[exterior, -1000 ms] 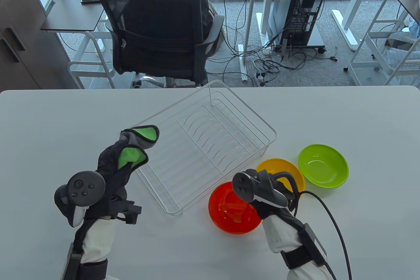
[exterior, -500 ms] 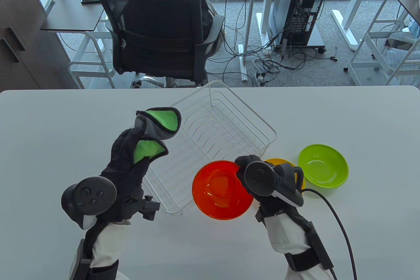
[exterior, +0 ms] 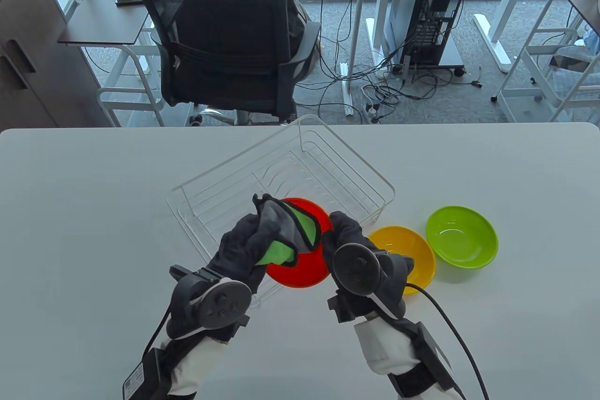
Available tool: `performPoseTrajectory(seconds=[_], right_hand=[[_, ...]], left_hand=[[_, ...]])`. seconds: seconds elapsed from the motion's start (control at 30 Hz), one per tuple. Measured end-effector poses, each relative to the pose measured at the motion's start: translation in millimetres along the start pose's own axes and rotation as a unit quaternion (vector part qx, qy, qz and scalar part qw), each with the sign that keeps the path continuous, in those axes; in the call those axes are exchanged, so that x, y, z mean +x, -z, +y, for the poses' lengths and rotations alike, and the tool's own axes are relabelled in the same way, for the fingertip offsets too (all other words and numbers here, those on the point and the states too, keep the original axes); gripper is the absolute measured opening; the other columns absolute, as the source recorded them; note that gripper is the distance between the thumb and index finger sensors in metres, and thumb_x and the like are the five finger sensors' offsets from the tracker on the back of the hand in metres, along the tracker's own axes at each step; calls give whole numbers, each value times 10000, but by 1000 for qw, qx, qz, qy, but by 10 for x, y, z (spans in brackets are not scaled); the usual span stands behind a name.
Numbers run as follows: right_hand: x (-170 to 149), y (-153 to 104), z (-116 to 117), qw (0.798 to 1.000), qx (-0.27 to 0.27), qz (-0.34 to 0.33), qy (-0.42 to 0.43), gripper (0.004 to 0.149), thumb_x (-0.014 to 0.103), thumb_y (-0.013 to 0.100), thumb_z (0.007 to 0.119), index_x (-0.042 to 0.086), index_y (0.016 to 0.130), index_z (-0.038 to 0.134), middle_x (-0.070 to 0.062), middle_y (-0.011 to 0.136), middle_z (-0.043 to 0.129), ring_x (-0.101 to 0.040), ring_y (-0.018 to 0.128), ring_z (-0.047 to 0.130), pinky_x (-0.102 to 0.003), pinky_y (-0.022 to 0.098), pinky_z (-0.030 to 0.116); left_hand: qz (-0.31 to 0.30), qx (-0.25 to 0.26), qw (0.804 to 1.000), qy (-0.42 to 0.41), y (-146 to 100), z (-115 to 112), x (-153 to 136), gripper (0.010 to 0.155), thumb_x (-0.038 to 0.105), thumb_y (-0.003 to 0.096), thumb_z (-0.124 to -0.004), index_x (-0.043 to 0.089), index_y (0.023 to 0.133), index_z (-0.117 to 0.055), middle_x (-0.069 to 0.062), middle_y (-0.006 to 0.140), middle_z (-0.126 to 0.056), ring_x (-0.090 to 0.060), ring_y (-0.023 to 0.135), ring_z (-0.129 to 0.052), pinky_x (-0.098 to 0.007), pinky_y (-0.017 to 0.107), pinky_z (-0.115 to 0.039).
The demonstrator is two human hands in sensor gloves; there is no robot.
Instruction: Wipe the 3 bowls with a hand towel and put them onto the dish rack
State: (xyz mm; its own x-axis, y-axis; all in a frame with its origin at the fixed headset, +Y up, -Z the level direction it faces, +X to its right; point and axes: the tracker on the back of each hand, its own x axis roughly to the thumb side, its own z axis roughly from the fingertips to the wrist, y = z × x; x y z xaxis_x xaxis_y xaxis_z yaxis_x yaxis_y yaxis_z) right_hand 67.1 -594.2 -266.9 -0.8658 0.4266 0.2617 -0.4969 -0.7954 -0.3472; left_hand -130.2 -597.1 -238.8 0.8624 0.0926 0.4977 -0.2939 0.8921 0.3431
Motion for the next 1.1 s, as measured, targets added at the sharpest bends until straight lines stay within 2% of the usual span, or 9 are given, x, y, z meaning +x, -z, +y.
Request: performPoseTrajectory(seconds=[0.13, 0.37, 0.53, 0.63, 0.7, 0.87, 1.1], right_hand=[[110, -65, 50, 1000, 15, -12, 20, 489, 284, 450, 833, -4, 841, 773, -249, 696, 870, -102, 138, 1073, -240, 110, 931], [219, -152, 156, 999, 20, -23, 31, 497, 281, 454, 827, -14, 849, 762, -261, 701, 859, -107, 150, 1084, -238, 115, 940], [201, -157, 213, 998, 29, -11, 48, 500, 276, 456, 822, -19, 854, 753, -265, 707, 852, -114, 159, 1084, -242, 122, 940], [198, -168, 226, 998, 27, -16, 47, 500, 276, 456, 821, -18, 855, 752, -266, 710, 849, -118, 163, 1084, -246, 125, 940], [207, -186, 225, 999, 21, -25, 43, 499, 276, 456, 820, -17, 855, 752, -265, 710, 848, -119, 162, 1084, -248, 127, 940], [228, -219, 204, 998, -3, -48, 48, 492, 268, 455, 821, -16, 852, 755, -268, 707, 845, -129, 162, 1079, -261, 132, 939], [189, -220, 146, 997, -41, -71, 15, 480, 271, 455, 824, 8, 852, 761, -246, 715, 855, -150, 169, 1080, -280, 143, 938]], left_hand=[[-13, -29, 997, 66, 0, -185, 113, 527, 245, 535, -816, 169, 1045, -708, -313, 1015, -746, -462, 775, -931, -336, 442, -943], [-12, -44, 996, 74, -22, -299, 98, 532, 246, 539, -810, 152, 1049, -694, -326, 1012, -737, -471, 772, -927, -338, 442, -943], [-5, -59, 998, 13, -20, -345, 47, 575, 286, 540, -809, 126, 1070, -653, -358, 1029, -678, -496, 798, -887, -341, 471, -932], [-18, -100, 993, -54, -18, -370, 6, 708, 379, 529, -808, 85, 1116, -543, -406, 1066, -551, -545, 858, -792, -367, 542, -892], [-19, -82, 993, -77, -31, -375, -16, 731, 396, 519, -811, 106, 1126, -526, -406, 1072, -537, -552, 860, -782, -382, 547, -883], [-41, -49, 996, -54, -58, -345, 16, 654, 390, 491, -836, 156, 1069, -635, -331, 1061, -637, -511, 843, -828, -369, 510, -903], [-64, -95, 993, -35, -47, -358, 87, 563, 323, 482, -862, 206, 1014, -720, -271, 1017, -742, -454, 794, -911, -351, 464, -924]])
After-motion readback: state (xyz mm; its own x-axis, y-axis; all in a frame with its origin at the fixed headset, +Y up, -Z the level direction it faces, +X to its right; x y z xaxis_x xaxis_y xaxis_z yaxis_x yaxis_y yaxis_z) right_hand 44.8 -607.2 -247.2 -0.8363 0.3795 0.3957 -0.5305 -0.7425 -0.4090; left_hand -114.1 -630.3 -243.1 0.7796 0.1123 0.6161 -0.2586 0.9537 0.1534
